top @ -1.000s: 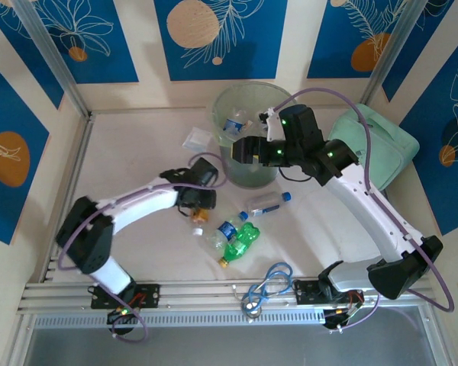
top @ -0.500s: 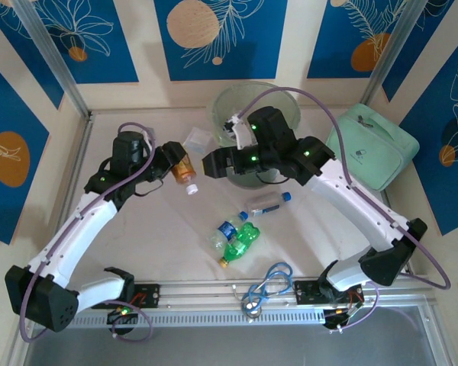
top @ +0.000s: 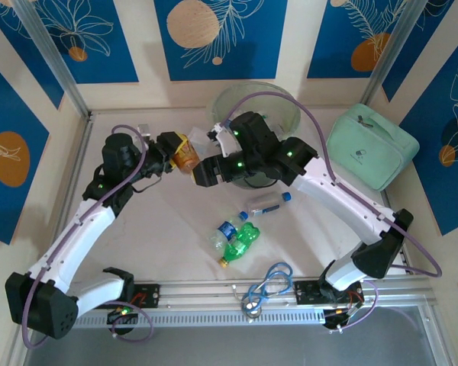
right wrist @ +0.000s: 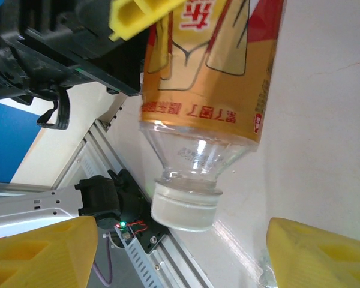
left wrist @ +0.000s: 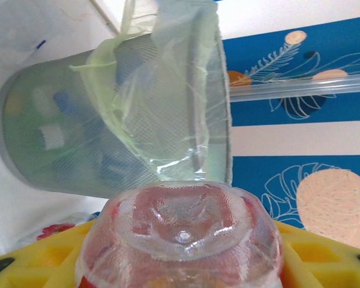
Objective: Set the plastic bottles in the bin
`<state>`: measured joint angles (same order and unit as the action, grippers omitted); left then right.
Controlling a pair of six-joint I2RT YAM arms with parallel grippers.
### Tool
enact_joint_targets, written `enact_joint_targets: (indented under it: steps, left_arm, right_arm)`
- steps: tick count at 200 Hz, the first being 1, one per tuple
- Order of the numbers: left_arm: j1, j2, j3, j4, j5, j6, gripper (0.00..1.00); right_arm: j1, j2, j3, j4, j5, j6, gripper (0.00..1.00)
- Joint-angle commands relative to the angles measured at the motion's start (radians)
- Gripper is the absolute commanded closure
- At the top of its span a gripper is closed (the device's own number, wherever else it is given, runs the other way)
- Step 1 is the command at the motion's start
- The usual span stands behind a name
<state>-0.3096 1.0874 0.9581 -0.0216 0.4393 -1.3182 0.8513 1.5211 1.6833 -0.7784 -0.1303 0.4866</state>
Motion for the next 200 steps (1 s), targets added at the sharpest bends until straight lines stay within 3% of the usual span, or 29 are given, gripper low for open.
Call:
enact_joint_targets:
  steps: [1, 39, 107, 127, 152, 181, 200]
  left_arm:
    - [0.018, -0.02, -0.02, 0.103, 0.039, -0.061, 0.47]
    - [0.026, -0.022, -0.034, 0.14, 0.058, -0.075, 0.47]
    - [0.032, -0.029, -0.064, 0.164, 0.066, -0.081, 0.48]
    - [0.032, -0.03, -0.064, 0.164, 0.07, -0.068, 0.35]
    - [0.033, -0.047, -0.026, 0.082, 0.055, 0.005, 0.01]
    - [0.043, -0.081, 0.147, -0.244, -0.058, 0.26, 0.0]
    - [0.044, -0.109, 0.213, -0.363, -0.156, 0.378, 0.0]
  right_arm:
    - [0.016, 0.033, 0.036, -0.031, 0.02, -0.006, 0.26]
    - [0.031, 0.068, 0.066, -0.029, 0.036, -0.009, 0.33]
    - [0.032, 0.079, 0.079, -0.031, 0.062, -0.013, 0.61]
    - [0.031, 0.073, 0.085, -0.037, 0.075, -0.016, 0.68]
    - [0.019, 0.067, 0.115, -0.057, 0.113, -0.027, 0.71]
    - [-0.027, 0.074, 0.21, -0.124, 0.172, -0.065, 0.72]
    - [-0.084, 0.085, 0.272, -0.163, 0.186, -0.095, 0.72]
